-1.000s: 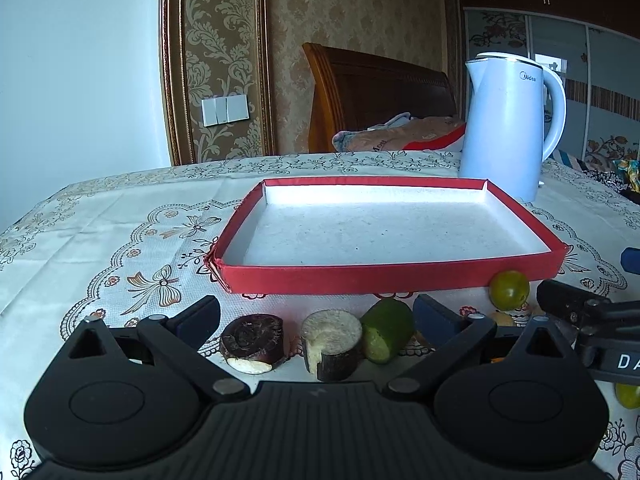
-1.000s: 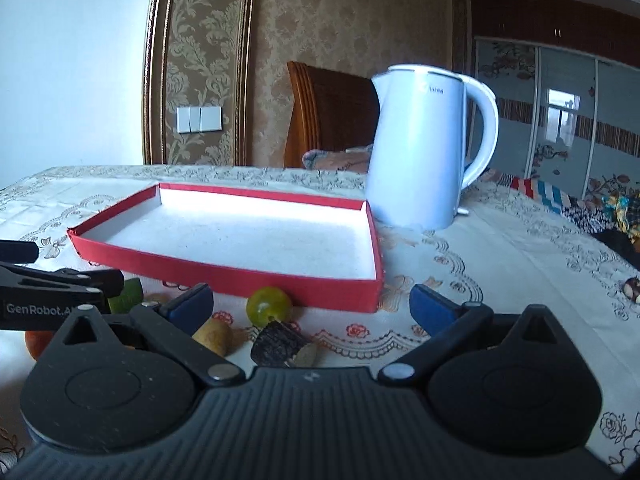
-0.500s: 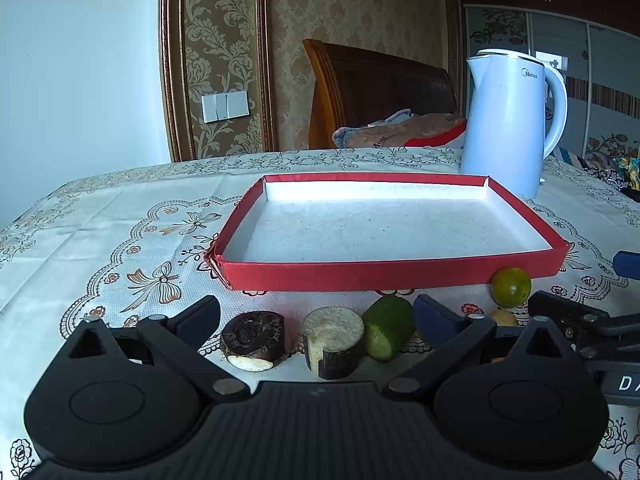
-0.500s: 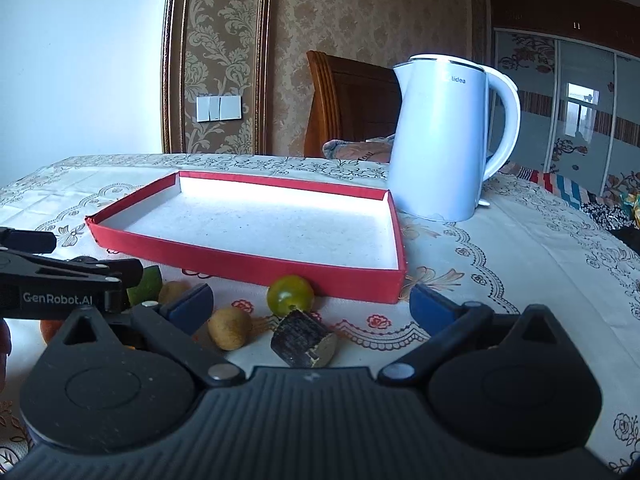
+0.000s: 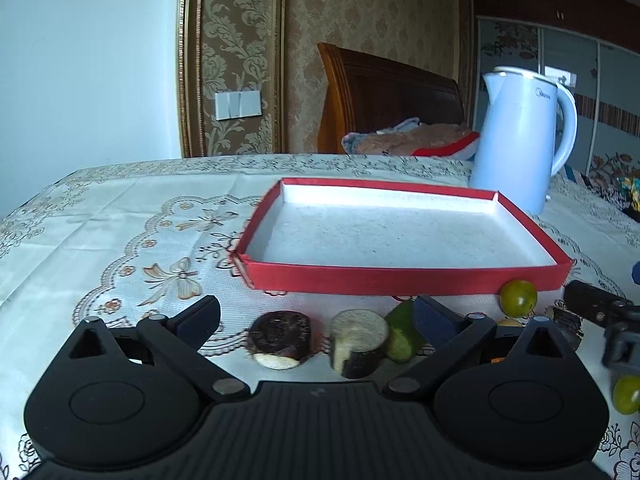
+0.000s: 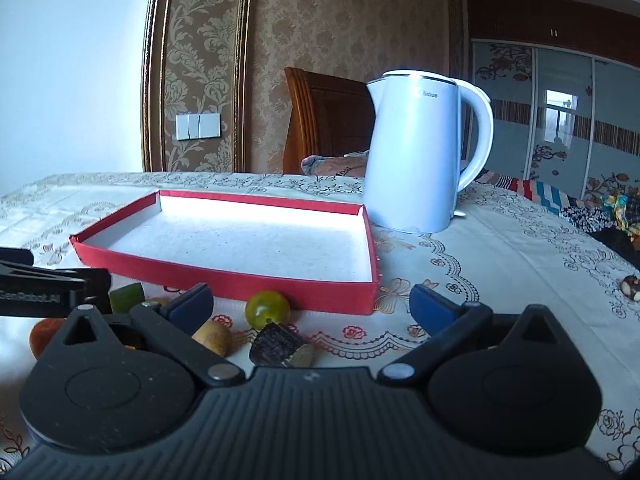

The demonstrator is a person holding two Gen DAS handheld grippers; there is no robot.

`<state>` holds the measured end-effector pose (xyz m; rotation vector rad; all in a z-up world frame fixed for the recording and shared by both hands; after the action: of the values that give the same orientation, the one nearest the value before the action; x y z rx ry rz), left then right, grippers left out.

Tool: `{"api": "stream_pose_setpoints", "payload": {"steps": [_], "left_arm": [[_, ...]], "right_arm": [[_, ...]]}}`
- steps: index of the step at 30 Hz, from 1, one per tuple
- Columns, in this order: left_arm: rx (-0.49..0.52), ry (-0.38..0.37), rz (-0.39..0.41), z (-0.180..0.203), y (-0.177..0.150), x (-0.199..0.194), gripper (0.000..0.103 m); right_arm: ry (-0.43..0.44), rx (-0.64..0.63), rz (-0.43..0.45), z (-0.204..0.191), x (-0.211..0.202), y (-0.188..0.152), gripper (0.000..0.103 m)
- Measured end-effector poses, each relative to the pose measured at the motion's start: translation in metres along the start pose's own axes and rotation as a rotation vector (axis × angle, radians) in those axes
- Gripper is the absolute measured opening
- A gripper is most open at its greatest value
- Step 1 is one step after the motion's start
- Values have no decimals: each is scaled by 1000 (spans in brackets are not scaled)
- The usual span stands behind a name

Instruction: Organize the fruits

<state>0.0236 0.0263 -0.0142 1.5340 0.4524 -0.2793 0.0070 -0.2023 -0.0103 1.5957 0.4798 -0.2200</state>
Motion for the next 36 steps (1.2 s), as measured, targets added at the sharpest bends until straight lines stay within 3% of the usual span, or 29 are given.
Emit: {"api": "stream_pose_setpoints", "payload": {"steps": [7,10,17,22,28,36], "left_arm": [[-111,-36,-47,-28,-5,-4,103],[-84,-55,-72,-23,-7,-2,103],[30,-79,-84,-7,-20,-11,103],[76,-86,-90,-1,-26,-13,103],[109,-83,-109,4,-29,-9,103],[130,-71,-148,7,-32,-4,103]], "right_arm": [[10,51,12,22,-18,-9,103],[35,83,-14,37,-27,-12,103],[26,7,-85,56,-48,-30,103],[134,18,-127,49,-54,-38,103],[118,-74,-187,28,-46,-43,100],[118,6,-251,39,-35,-46,99]]}}
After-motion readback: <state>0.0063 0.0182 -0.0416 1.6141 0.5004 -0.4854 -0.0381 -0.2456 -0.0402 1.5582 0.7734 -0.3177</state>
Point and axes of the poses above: each gripper's, at about its wrist camera, not at the fingertips, and x roughly the way its jaws point, z to its right, y to its top, the point moved 4 cm from there along x, roughly the way its jaws point, and after that the axes turned 5 degrees about y, right-handed, at the moved point
